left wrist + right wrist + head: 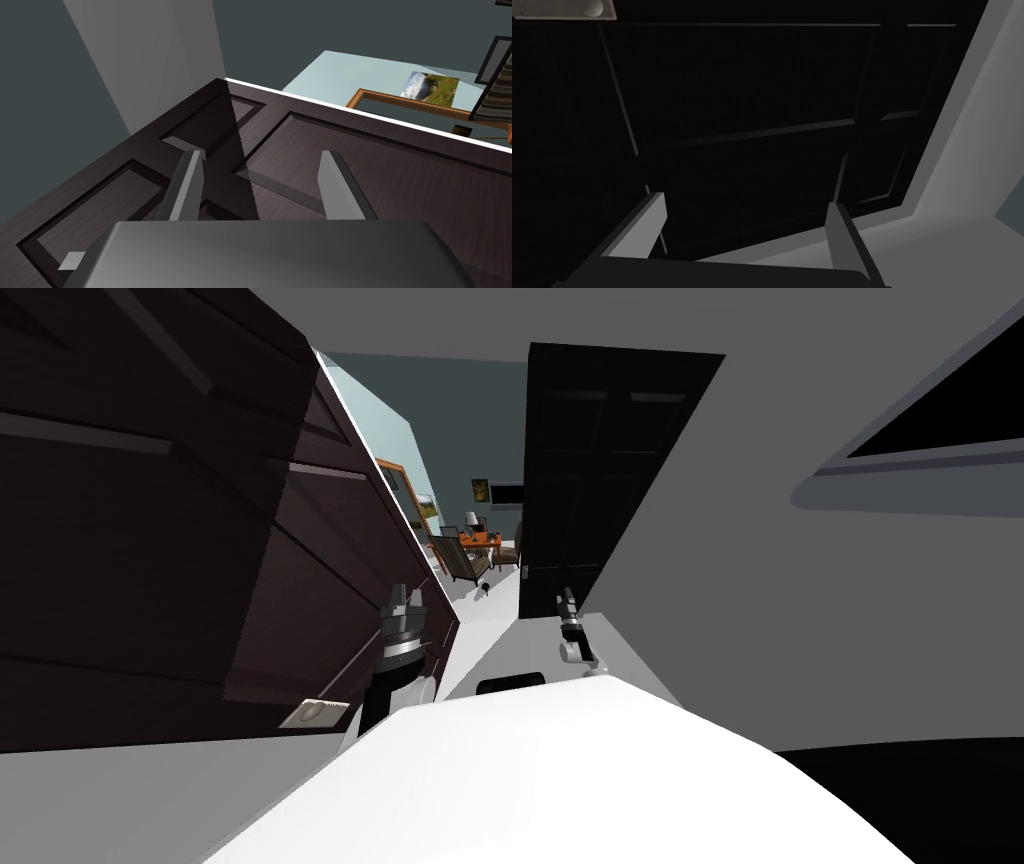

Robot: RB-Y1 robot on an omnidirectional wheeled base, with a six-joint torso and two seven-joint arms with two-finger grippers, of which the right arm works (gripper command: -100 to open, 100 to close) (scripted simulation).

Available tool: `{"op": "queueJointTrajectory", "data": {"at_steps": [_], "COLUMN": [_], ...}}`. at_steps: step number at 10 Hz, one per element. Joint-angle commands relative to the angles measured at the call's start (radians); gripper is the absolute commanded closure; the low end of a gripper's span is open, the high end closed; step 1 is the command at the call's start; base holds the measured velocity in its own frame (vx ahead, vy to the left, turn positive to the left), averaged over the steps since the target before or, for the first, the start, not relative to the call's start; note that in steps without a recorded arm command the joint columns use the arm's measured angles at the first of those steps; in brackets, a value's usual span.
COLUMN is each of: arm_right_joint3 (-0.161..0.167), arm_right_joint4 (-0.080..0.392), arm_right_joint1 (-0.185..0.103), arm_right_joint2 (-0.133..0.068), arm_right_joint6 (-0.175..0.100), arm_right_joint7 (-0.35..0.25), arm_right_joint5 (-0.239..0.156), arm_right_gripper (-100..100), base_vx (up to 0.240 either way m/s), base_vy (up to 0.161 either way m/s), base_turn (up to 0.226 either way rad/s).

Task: Pull the door open

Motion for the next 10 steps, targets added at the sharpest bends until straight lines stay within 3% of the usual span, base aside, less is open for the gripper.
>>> {"op": "queueJointTrajectory", "data": {"at_steps": [1,2,3,10], "arm_right_joint3": [-0.002,-0.003,-0.003,-0.009], "arm_right_joint4": [0.050,0.084,0.086,0.303], "arm_right_joint1": [-0.018,-0.030,-0.030,-0.109], "arm_right_joint2": [-0.006,-0.007,-0.007,-0.018], "arm_right_joint6": [-0.008,-0.014,-0.014,-0.051], "arm_right_joint7": [0.004,0.007,0.007,0.029], "arm_right_joint5": [-0.010,-0.016,-0.016,-0.053], "arm_right_gripper": [-100,-100,-100,-100], "base_vx": [0.111,0.119,0.079,0.095], "base_vy": [0.012,0.022,0.012,0.008], "base_turn": [0.099,0.092,0.027,0.093]}}
